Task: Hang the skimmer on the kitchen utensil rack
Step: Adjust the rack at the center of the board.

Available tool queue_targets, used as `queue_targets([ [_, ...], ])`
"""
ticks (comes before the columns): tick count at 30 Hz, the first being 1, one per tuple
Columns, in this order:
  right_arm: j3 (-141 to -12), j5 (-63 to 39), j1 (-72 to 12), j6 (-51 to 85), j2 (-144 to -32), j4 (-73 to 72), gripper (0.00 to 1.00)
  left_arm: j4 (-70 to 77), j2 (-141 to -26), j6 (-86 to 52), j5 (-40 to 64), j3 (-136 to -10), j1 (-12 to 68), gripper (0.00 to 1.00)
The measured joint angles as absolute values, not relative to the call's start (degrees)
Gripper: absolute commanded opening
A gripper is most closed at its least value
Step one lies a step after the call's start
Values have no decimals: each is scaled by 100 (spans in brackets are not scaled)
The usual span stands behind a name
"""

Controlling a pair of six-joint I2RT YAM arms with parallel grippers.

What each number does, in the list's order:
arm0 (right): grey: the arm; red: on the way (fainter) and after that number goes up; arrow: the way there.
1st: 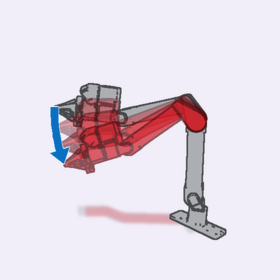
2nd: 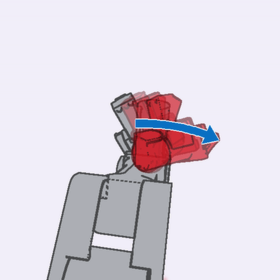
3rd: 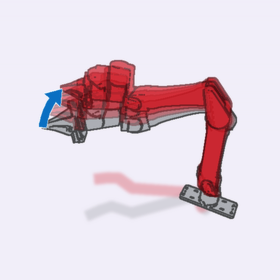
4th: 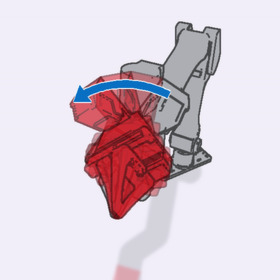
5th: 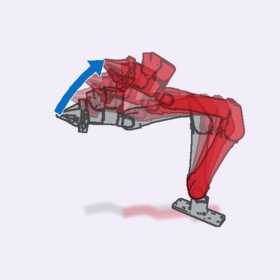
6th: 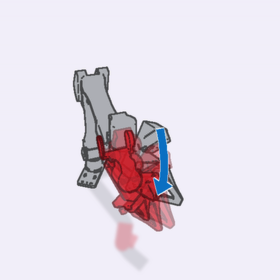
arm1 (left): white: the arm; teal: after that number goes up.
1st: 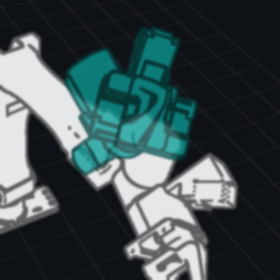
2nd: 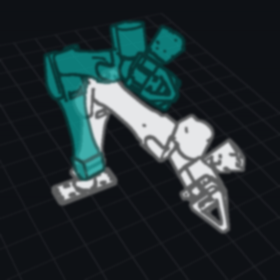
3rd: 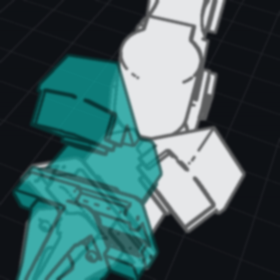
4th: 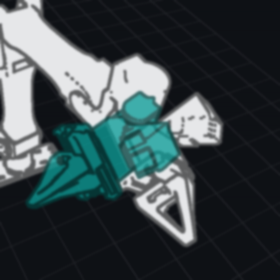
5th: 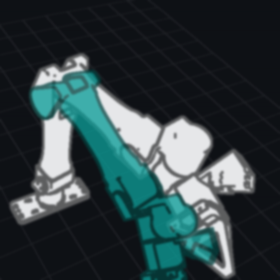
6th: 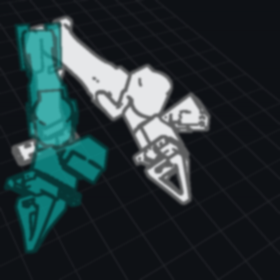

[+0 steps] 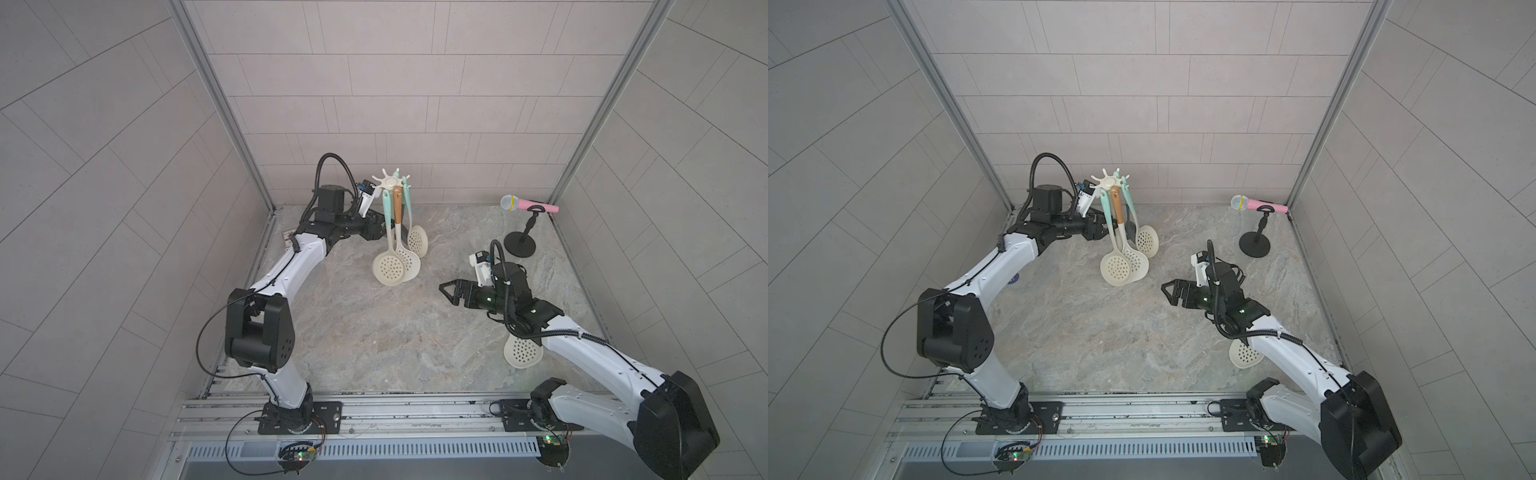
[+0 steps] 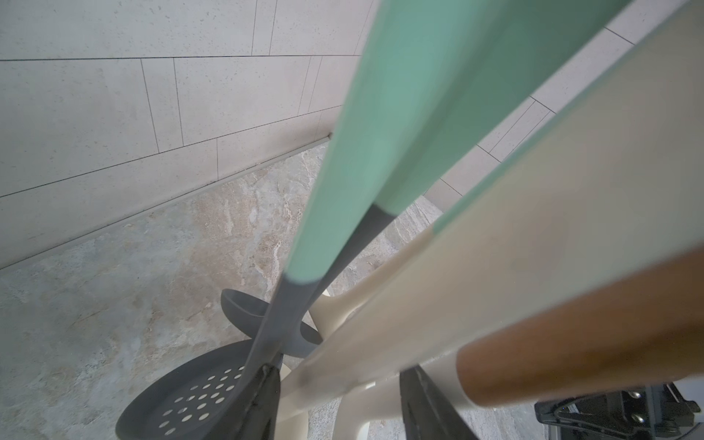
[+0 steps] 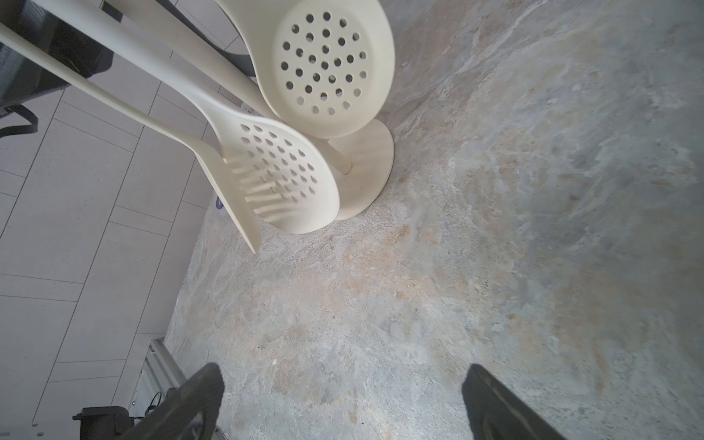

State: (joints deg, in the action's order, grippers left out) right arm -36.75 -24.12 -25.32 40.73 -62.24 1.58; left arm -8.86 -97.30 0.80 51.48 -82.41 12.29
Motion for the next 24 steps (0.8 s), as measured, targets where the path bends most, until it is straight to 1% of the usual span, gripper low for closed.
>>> queue_targets([
  [5,-3675,-2394,-2532,4073,-6224,158,99,-775,-9762,16,5144,-8241,1267,56],
  [7,-3675,-2392,-2532,4073,-6224,158,100,-720,-9771,-25,5140,-8241,1280,54],
  [11,-3675,-2390,-2532,4073,-6224,158,100,-591,-9789,-102,5129,-8241,1323,40],
  [12,-3675,-2390,-2532,4073,-6224,158,100,-548,-9795,-119,5111,-8241,1330,34],
  [13,-3675,-2388,-2532,4073,-6224,161,100,-508,-9806,-139,5098,-8241,1330,31],
  [17,-3675,-2373,-2517,4073,-6224,161,100,-250,-9856,67,4866,-8239,1328,16],
  [21,-3675,-2364,-2497,4073,-6224,161,100,-156,-9861,38,4768,-8235,1356,6],
  [24,-3675,-2359,-2484,4073,-6224,161,100,-40,-9856,27,4674,-8176,1382,5],
])
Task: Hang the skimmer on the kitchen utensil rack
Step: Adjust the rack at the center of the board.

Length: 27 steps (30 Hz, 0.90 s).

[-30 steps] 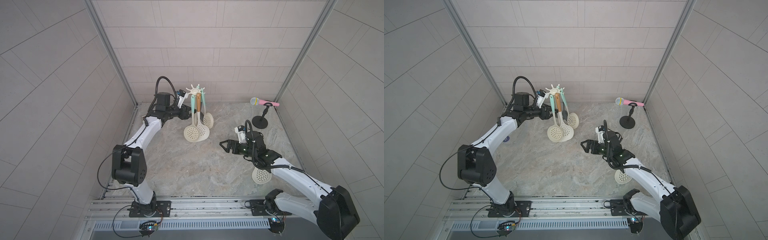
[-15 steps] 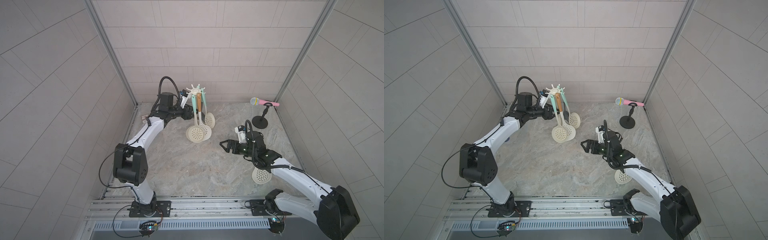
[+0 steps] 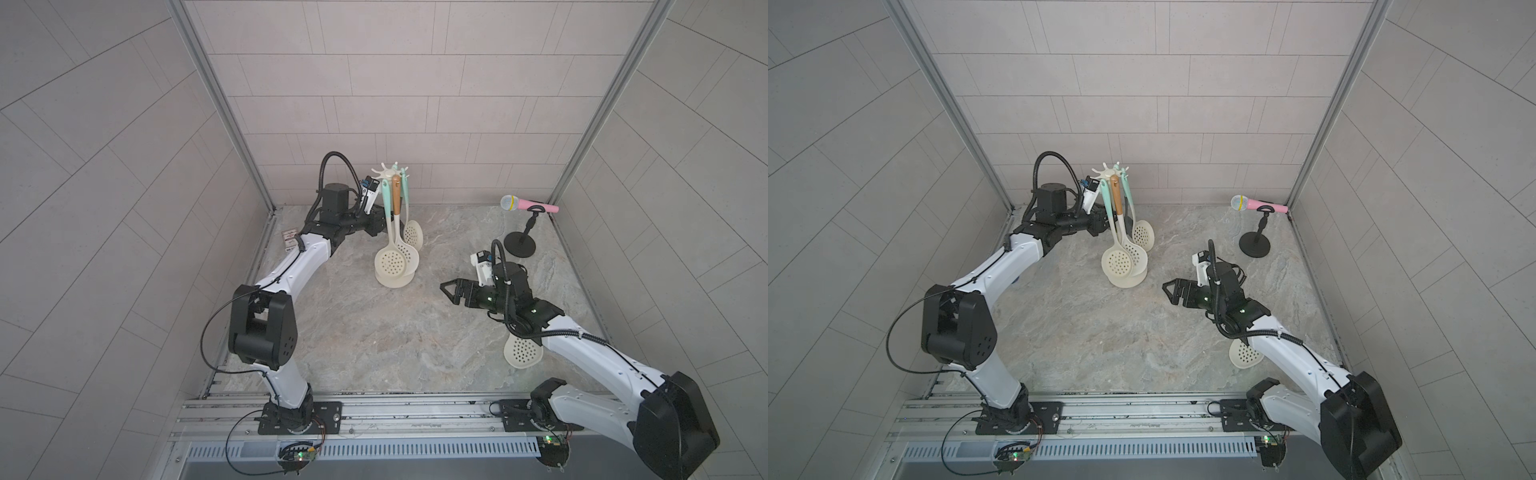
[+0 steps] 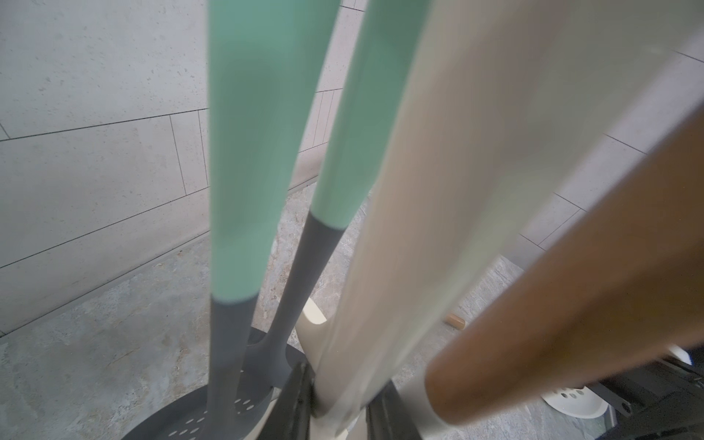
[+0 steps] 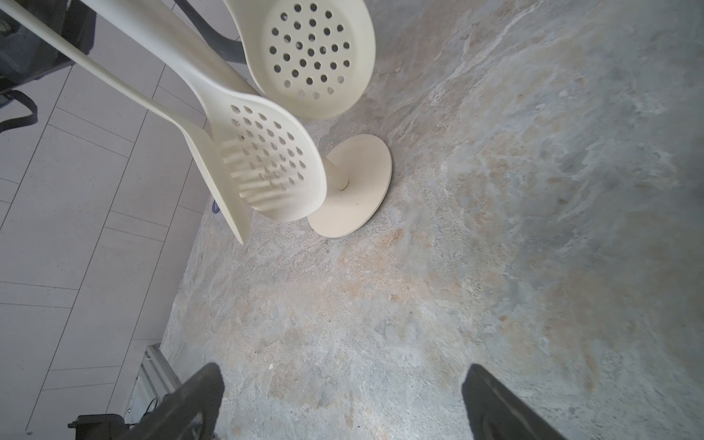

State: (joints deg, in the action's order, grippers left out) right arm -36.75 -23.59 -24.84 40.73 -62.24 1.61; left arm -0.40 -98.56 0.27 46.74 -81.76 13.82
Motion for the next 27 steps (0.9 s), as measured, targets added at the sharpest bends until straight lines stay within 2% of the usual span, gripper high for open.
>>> queue_targets([
  [3,-3675,-2353,-2467,4073,-6224,161,100,143,-9789,-5,4477,-8036,1417,0],
  [13,-3675,-2349,-2451,4073,-6224,161,100,377,-9349,45,2919,-7544,1879,0],
  [27,-3675,-2346,-2392,4073,-6224,204,100,316,-9216,-176,869,-7507,2484,0],
])
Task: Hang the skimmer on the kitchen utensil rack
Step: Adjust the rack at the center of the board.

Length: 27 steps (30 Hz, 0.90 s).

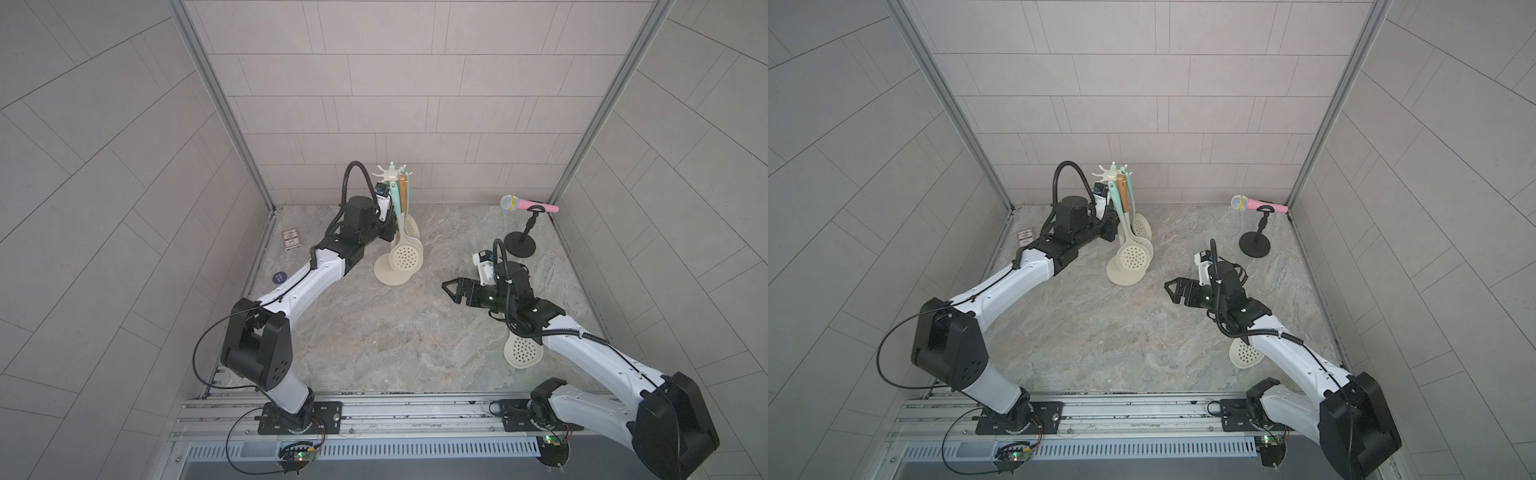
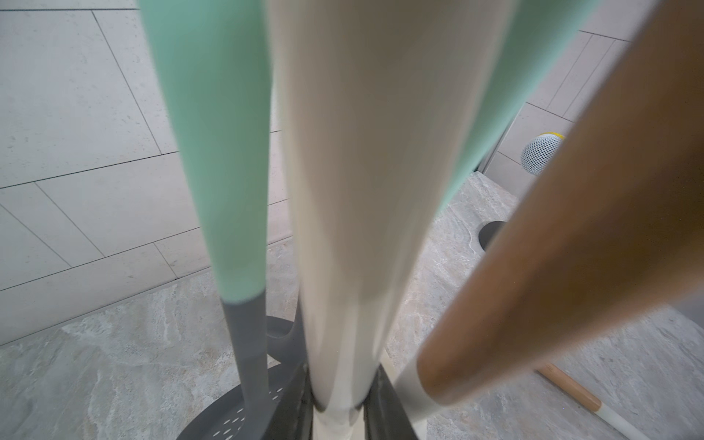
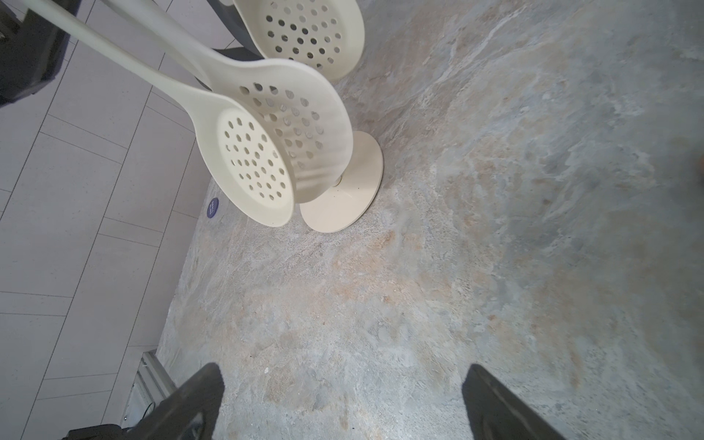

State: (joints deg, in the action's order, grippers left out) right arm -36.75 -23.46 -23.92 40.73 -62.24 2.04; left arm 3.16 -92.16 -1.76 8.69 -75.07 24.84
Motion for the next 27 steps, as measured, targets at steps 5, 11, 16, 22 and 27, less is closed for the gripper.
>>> queue_targets([
  [5,-3675,-2349,-2383,4073,-6224,255,100,318,-9190,-274,427,-7478,2670,0],
  [11,-3675,-2351,-2366,4073,-6202,340,100,346,-9137,-364,-69,-7393,2888,0],
  [16,-3675,-2351,-2359,4073,-6128,368,100,412,-9094,-504,-513,-7306,3072,0],
  [22,-3675,-2349,-2355,4073,-6045,416,100,419,-9085,-624,-849,-7288,3203,0],
  [27,-3675,-2349,-2355,4069,-5972,458,100,403,-9085,-648,-858,-7288,3208,11],
])
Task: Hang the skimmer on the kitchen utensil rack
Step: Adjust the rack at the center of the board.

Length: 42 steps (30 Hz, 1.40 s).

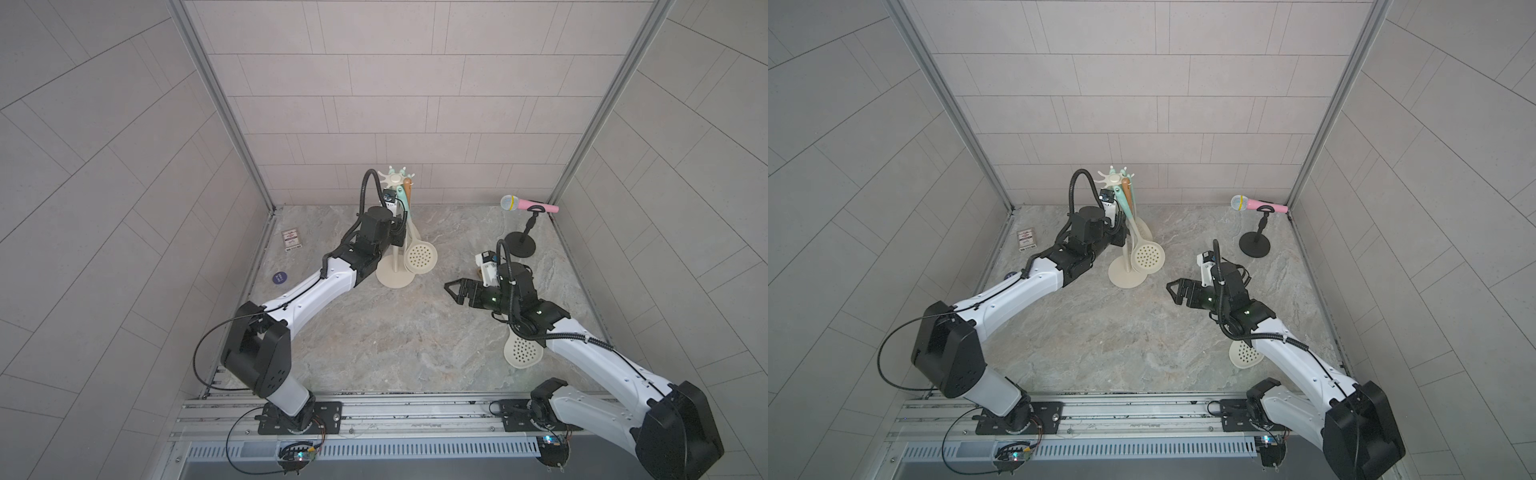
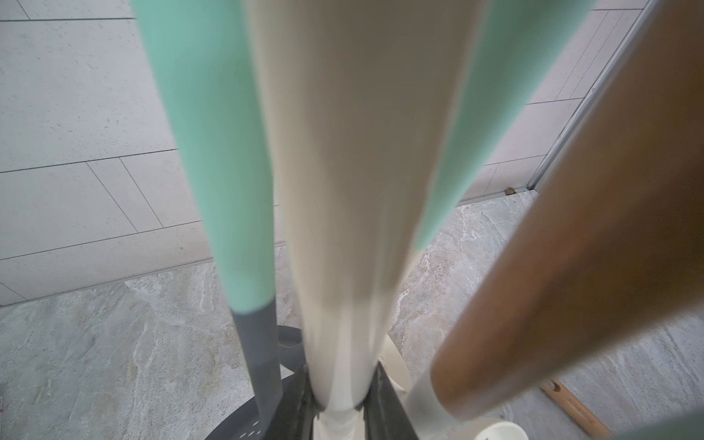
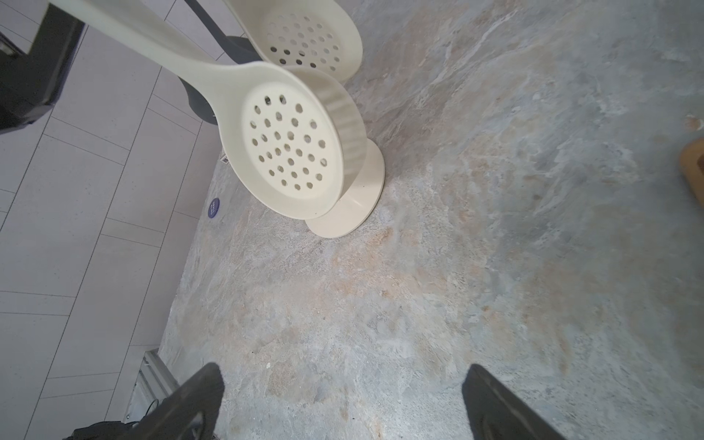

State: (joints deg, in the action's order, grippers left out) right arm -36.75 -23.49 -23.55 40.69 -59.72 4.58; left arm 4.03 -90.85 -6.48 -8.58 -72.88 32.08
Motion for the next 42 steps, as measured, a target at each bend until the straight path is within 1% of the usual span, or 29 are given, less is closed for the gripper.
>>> queue_targets([
  [1,-3675,-2349,-2353,4069,-5964,460,100,399,-9085,-642,-847,-7288,3205,17],
  [3,-3675,-2349,-2344,4064,-5961,460,100,392,-9085,-617,-819,-7288,3205,25],
  [7,-3675,-2349,-2327,4049,-5959,473,100,209,-9032,-379,-805,-7194,3192,50],
  [10,-3675,-2349,-2316,4047,-5959,478,100,-67,-9011,-204,-781,-7087,3190,60],
  [14,-3675,-2357,-2285,4025,-5959,495,100,-292,-9008,-43,-781,-7035,3190,65],
  [17,-3675,-2364,-2263,3999,-5961,519,100,-349,-8980,47,-786,-6967,3190,78],
  [20,-3684,-2373,-2235,3970,-5961,574,100,-364,-8919,165,-840,-6853,3190,97],
  [21,-3695,-2373,-2217,3955,-5964,607,100,-355,-8888,204,-871,-6805,3190,100],
  [33,-3837,-2523,-1914,3750,-6080,943,100,-340,-8556,622,-1361,-6510,3188,100],
  [42,-3837,-2659,-1186,3483,-6064,1455,100,-344,-8103,873,-1597,-6128,3120,100],
])
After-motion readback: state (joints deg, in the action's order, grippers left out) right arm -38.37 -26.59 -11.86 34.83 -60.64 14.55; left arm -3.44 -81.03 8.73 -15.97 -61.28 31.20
